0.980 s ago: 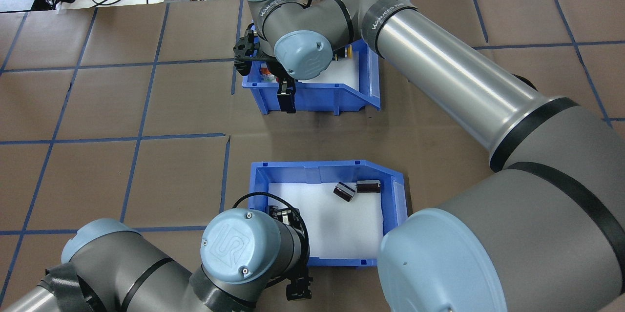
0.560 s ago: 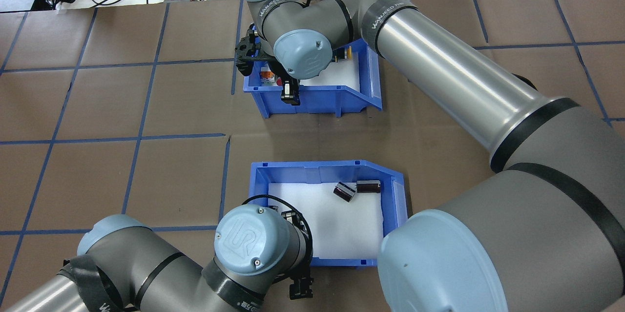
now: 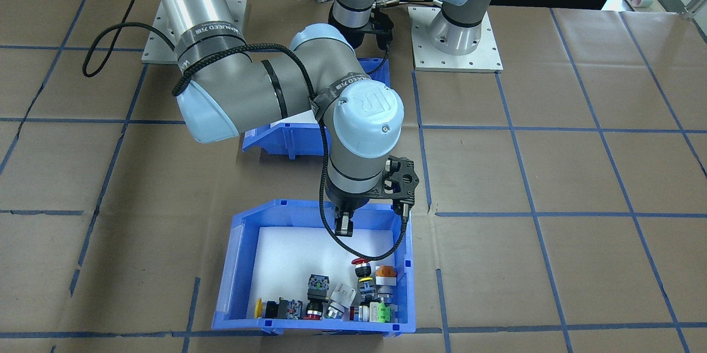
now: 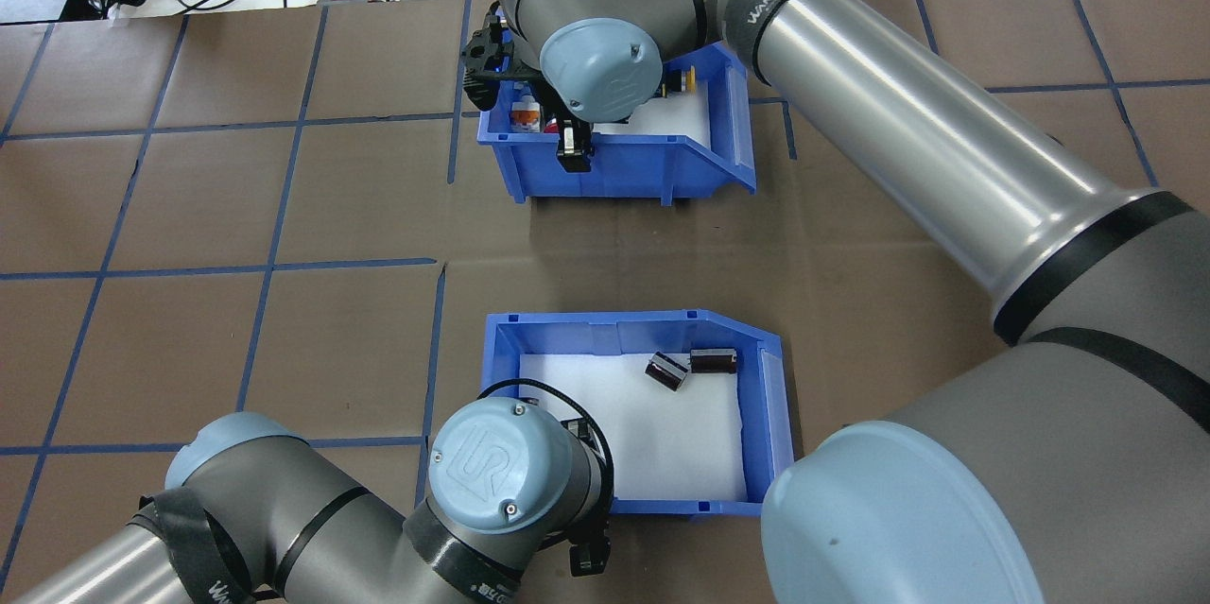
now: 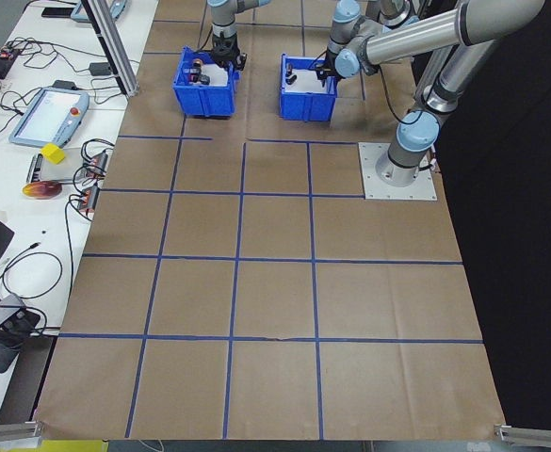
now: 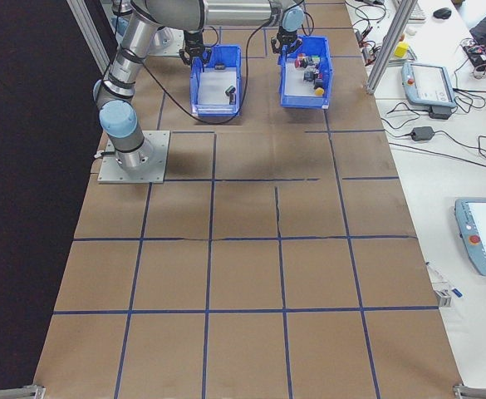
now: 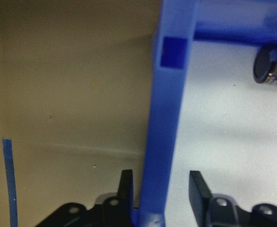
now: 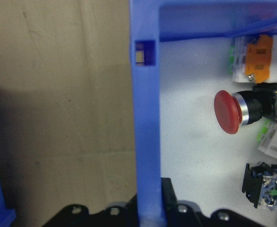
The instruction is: Place battery box in front
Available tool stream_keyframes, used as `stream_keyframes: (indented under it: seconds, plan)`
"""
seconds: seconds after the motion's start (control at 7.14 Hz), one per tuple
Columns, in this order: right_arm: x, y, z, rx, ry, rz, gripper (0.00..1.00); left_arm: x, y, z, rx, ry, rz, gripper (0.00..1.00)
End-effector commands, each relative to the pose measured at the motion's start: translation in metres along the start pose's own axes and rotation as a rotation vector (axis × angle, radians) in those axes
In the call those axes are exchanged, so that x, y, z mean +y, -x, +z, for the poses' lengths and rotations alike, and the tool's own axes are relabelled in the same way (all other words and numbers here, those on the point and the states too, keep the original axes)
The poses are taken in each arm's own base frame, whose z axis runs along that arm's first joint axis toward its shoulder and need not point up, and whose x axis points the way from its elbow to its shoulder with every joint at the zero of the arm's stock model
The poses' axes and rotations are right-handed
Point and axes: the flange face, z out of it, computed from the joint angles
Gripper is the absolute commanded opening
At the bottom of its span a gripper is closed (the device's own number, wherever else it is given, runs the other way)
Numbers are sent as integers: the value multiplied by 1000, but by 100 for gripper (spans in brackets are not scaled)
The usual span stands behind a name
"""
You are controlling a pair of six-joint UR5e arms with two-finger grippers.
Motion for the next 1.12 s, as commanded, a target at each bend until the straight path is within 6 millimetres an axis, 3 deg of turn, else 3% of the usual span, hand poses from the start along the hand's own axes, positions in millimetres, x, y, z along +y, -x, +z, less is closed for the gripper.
stream_keyframes:
  seconds: [0.0,0.14,0.28,0.42,0.7,0.84,0.98]
  plan:
    - [61,-32,-9,26,55,-9,7,2,-2,-7,29,24,12,0]
    - [94,-45,-5,10,64,-16,7,3,-5,-19,57,42,32,0]
    - [141,-57,6,-20,73,-16,7,3,-11,-33,88,45,101,0]
    - [186,-58,4,-37,73,-33,7,1,-27,-48,99,39,105,0]
    - [276,-46,4,-38,54,7,7,-44,-92,-72,79,0,104,0]
    - [308,-33,-1,-20,51,13,7,-67,-123,-88,80,-4,91,0]
    - [328,-19,-7,-15,51,25,7,-77,-149,-91,78,-7,92,0]
